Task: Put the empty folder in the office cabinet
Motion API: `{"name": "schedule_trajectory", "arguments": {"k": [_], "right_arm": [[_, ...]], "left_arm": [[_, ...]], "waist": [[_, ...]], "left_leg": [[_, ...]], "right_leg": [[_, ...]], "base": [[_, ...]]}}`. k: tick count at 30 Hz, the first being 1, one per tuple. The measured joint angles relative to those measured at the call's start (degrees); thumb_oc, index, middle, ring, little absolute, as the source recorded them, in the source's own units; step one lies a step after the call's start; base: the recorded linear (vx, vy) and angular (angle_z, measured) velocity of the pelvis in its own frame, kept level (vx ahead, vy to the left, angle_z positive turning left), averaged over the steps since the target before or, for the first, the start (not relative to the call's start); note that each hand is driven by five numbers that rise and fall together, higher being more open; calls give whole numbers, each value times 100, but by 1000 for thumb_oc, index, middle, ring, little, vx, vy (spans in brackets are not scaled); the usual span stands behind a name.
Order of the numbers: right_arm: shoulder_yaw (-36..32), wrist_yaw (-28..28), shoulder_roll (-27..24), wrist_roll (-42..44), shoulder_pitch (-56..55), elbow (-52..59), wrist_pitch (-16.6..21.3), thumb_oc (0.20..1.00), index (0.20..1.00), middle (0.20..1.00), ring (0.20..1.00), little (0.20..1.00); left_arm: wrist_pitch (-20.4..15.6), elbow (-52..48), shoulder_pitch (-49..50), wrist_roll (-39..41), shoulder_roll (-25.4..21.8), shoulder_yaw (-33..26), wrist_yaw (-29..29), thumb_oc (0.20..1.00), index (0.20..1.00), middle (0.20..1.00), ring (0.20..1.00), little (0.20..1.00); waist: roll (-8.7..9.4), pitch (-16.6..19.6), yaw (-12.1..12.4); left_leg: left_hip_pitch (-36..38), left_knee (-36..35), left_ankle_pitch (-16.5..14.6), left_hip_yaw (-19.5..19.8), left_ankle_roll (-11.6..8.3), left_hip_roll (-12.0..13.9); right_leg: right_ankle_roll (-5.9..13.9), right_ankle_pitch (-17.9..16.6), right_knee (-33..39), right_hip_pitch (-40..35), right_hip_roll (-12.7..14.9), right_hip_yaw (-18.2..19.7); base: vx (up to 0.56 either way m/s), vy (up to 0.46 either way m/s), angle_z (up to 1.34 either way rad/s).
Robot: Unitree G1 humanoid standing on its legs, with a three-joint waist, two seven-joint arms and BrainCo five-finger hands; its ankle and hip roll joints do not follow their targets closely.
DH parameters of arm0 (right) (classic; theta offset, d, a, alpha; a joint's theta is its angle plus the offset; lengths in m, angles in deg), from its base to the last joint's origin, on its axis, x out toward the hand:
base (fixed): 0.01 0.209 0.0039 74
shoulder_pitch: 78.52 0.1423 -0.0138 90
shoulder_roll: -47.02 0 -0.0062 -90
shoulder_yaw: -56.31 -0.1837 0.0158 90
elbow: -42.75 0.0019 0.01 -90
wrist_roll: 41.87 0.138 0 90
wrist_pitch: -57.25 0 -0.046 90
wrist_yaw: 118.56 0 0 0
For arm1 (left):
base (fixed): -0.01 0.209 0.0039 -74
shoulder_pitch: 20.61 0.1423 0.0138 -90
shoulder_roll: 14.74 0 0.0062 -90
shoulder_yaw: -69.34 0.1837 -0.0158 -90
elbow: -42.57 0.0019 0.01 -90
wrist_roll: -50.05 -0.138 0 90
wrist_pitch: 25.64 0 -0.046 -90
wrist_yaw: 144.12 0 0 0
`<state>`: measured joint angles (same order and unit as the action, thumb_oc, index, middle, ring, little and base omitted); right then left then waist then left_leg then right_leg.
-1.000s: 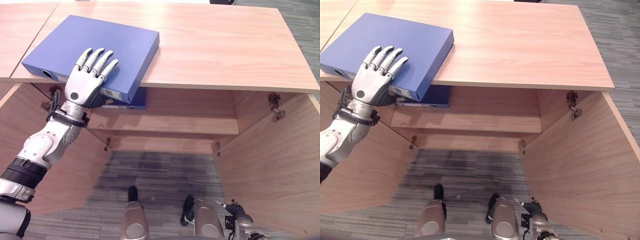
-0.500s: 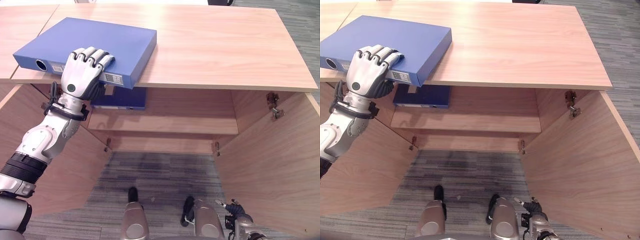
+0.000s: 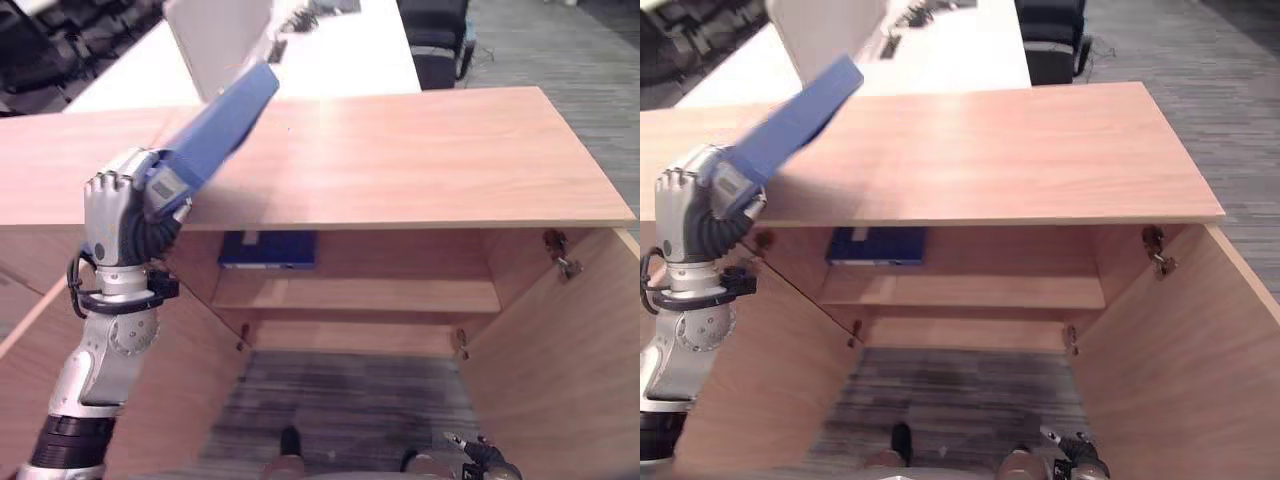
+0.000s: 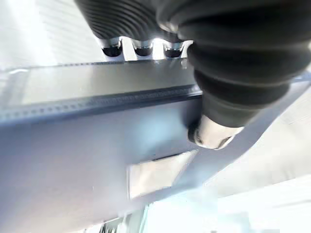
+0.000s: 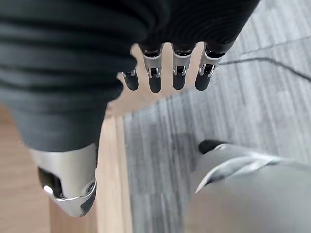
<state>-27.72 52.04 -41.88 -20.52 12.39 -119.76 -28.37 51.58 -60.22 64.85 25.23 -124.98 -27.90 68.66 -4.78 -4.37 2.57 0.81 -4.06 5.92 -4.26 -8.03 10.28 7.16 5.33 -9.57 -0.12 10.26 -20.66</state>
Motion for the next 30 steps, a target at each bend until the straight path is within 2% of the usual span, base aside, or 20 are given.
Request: {"name": "schedule_trajectory", "arguments": {"k": [1,3,6,10,15,18,20,25,30], "right_arm": [[-1,8,-1,0,11,12,5,1000,1000,1000,1000,1000],[-85,78,44,0,-63,18,-2,1000,1000,1000,1000,1000],[-122,186,40,1,-82,9,-9,1000,1000,1000,1000,1000],[-113,322,21,1,-89,9,-25,1000,1000,1000,1000,1000],[-115,473,-15,1,-144,11,-111,1000,1000,1000,1000,1000],[-137,615,-133,0,-166,12,-135,1000,1000,1000,1000,1000],[-131,705,-181,0,-195,13,-142,1000,1000,1000,1000,1000],[-84,832,-201,3,-54,107,-149,1000,1000,1000,1000,1000],[127,954,-224,119,190,764,-87,1000,1000,1000,1000,1000]], "left_arm": [[-36,-60,-4,188,-23,-36,-5,200,200,200,200,200],[-264,-557,4,1199,479,-95,-133,200,200,200,200,200],[-745,-832,-6,2438,542,-152,-510,200,200,200,200,200],[-838,-1025,-9,4123,623,-213,-1314,200,200,200,200,200],[-841,-1000,-8,5442,630,-243,-2135,200,200,200,200,200],[-784,-1001,2,6192,140,-272,-2901,200,200,200,200,200],[-730,-988,5,6640,28,-293,-3355,200,200,200,200,200],[-504,-945,4,7298,-8,-189,-3852,200,200,200,200,200],[-258,-933,3,7751,-92,-137,-4218,200,200,200,200,200]], "waist": [[20,124,36],[35,276,105],[44,369,104],[74,369,119],[74,324,136],[23,217,151],[-5,187,149],[-29,99,144],[14,52,161]], "left_leg": [[-2,-39,-13,-4,21,-38],[173,-103,-55,7,85,-189],[155,-101,-62,74,97,-228],[170,-101,-56,115,93,-229],[191,-102,-55,144,92,-234],[200,-102,-55,153,92,-238],[201,-101,-55,165,92,-241],[243,-101,-56,184,92,-242],[272,-101,-56,206,92,-244]], "right_leg": [[31,-79,186,-95,7,-28],[148,-434,891,-602,20,-132],[156,-513,1074,-702,15,-198],[163,-512,1088,-749,13,-220],[169,-510,1109,-797,12,-252],[165,-517,1118,-821,12,-264],[155,-529,1130,-836,11,-281],[154,-555,1224,-933,-9,-318],[156,-558,1241,-989,-12,-348]], "base": [[83,52,21],[41,21,14],[17,13,9],[9,12,3],[-5,6,3],[0,0,0],[5,5,2],[4,1,2],[0,0,0]]}}
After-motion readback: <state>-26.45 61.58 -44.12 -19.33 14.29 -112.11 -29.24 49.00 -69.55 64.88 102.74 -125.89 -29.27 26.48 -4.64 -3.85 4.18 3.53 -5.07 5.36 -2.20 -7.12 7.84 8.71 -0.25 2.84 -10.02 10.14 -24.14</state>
